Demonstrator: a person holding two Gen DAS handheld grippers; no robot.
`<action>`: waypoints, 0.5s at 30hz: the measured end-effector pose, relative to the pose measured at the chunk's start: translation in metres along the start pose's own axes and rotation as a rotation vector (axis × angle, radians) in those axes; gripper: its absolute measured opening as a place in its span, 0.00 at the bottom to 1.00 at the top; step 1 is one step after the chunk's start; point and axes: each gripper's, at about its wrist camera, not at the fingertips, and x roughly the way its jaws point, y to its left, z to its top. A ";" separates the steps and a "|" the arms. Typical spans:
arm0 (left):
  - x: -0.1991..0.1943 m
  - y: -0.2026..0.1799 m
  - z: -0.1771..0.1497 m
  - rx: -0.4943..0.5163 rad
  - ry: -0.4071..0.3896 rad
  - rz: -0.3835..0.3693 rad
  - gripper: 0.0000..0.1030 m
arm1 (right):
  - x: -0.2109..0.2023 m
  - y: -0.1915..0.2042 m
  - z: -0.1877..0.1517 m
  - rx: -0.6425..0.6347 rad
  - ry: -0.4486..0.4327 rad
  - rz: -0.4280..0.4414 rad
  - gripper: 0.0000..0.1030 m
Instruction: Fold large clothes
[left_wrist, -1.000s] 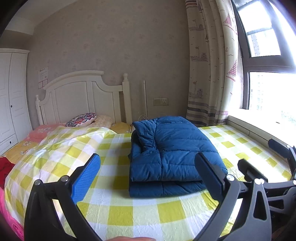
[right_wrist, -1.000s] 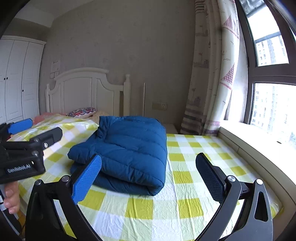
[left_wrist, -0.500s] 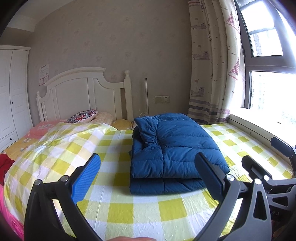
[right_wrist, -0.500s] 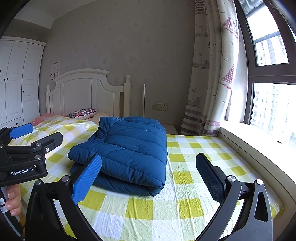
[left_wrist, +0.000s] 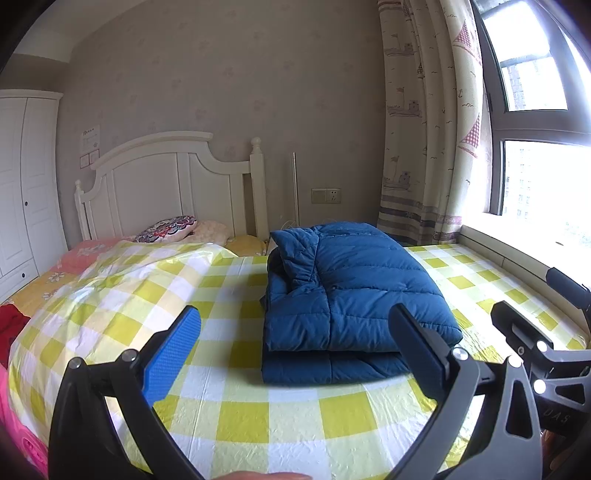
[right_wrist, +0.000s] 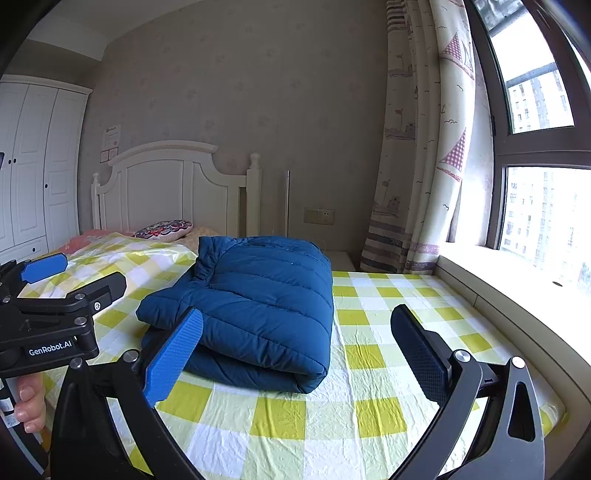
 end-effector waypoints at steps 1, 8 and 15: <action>0.000 0.000 -0.001 0.001 0.001 0.000 0.98 | 0.000 0.000 0.000 0.001 -0.001 0.000 0.95; -0.001 0.000 -0.002 0.001 0.006 0.002 0.98 | -0.001 0.000 0.000 -0.002 -0.006 -0.003 0.95; -0.002 0.001 -0.002 0.001 0.003 0.005 0.98 | -0.001 0.000 0.000 -0.003 -0.007 -0.003 0.95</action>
